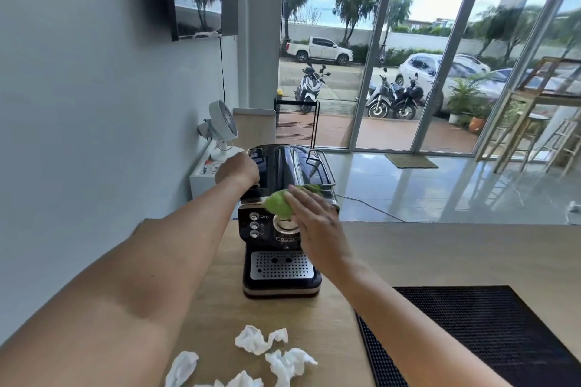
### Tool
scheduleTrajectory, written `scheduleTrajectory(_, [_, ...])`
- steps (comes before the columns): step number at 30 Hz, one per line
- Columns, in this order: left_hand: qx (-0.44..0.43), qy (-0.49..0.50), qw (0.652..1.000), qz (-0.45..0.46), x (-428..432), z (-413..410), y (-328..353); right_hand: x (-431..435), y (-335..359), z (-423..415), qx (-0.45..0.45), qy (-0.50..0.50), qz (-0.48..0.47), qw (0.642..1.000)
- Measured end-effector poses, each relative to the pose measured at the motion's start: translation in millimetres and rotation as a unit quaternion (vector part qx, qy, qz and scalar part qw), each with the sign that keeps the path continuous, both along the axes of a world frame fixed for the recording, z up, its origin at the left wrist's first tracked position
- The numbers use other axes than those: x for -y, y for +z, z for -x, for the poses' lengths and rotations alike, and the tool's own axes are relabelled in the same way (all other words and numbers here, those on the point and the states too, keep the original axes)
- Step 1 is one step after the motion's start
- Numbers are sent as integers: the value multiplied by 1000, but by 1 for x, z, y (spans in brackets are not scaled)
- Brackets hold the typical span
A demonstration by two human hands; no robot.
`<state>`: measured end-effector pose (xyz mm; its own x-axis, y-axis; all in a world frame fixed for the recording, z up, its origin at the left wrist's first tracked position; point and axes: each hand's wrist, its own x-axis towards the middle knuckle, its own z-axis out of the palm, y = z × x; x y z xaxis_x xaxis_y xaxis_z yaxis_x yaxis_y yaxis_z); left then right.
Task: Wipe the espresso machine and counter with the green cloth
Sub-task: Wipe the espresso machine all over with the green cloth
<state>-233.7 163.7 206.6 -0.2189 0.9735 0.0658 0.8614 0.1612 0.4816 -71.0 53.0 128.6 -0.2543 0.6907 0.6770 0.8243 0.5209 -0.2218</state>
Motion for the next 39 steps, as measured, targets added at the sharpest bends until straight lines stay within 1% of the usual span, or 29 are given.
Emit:
scheduleTrajectory(3, [0, -7, 1000, 1, 1, -1, 3, -6, 5, 20, 78, 27, -20, 996])
scheduleTrajectory(5, [7, -17, 1000, 4, 2, -1, 5, -8, 8, 12, 96, 26, -28, 995])
scheduleTrajectory(6, [7, -22, 1000, 4, 2, -1, 6, -7, 8, 4, 88, 27, -26, 995])
scheduleTrajectory(10, [7, -39, 999, 6, 2, 2, 3, -10, -5, -33, -8, 12, -19, 1000])
scheduleTrajectory(13, [19, -41, 999, -2, -1, 5, 1, -13, -14, -49, -31, 22, -49, 998])
scheduleTrajectory(15, [23, -39, 999, -6, -2, 5, -1, -10, -18, -56, -64, 15, -58, 996])
scheduleTrajectory(17, [33, -34, 999, -6, -3, 5, -3, -6, -23, -61, -129, -5, -35, 991])
scheduleTrajectory(19, [39, -27, 999, -6, -5, 7, -3, -8, -21, -71, -208, -37, 25, 977])
scheduleTrajectory(21, [38, -24, 999, -4, -5, 7, -2, -13, -7, -83, -286, -76, 115, 948])
scheduleTrajectory(23, [38, -22, 999, -5, -5, 7, -3, -22, 12, -96, -398, -92, 177, 895])
scheduleTrajectory(25, [25, -20, 999, -9, -6, 7, -4, -32, 38, -107, -494, -97, 208, 839])
scheduleTrajectory(26, [17, -19, 1000, -13, -7, 8, -4, -36, 52, -109, -527, -86, 226, 815])
scheduleTrajectory(28, [13, -27, 999, -25, -8, 8, -4, -45, 79, -110, -577, -24, 281, 767])
scheduleTrajectory(29, [17, -33, 999, -27, -9, 8, -5, -54, 89, -110, -585, 25, 316, 746])
scheduleTrajectory(30, [28, -36, 999, -24, -9, 9, -5, -64, 98, -108, -575, 63, 352, 736])
scheduleTrajectory(31, [45, -36, 998, -17, -10, 9, -6, -75, 103, -106, -545, 74, 392, 737])
scheduleTrajectory(33, [111, -29, 993, -3, -12, 12, -8, -99, 105, -99, -449, 17, 465, 763])
scheduleTrajectory(35, [188, -23, 982, -4, -15, 15, -8, -120, 105, -91, -370, -58, 478, 794])
scheduleTrajectory(36, [217, -25, 976, -5, -17, 16, -8, -128, 104, -86, -356, -78, 472, 803])
scheduleTrajectory(37, [241, -27, 970, -2, -16, 16, -7, -135, 105, -84, -356, -82, 471, 803])
scheduleTrajectory(39, [278, -35, 960, 11, -15, 14, -5, -146, 105, -81, -372, -70, 478, 792])
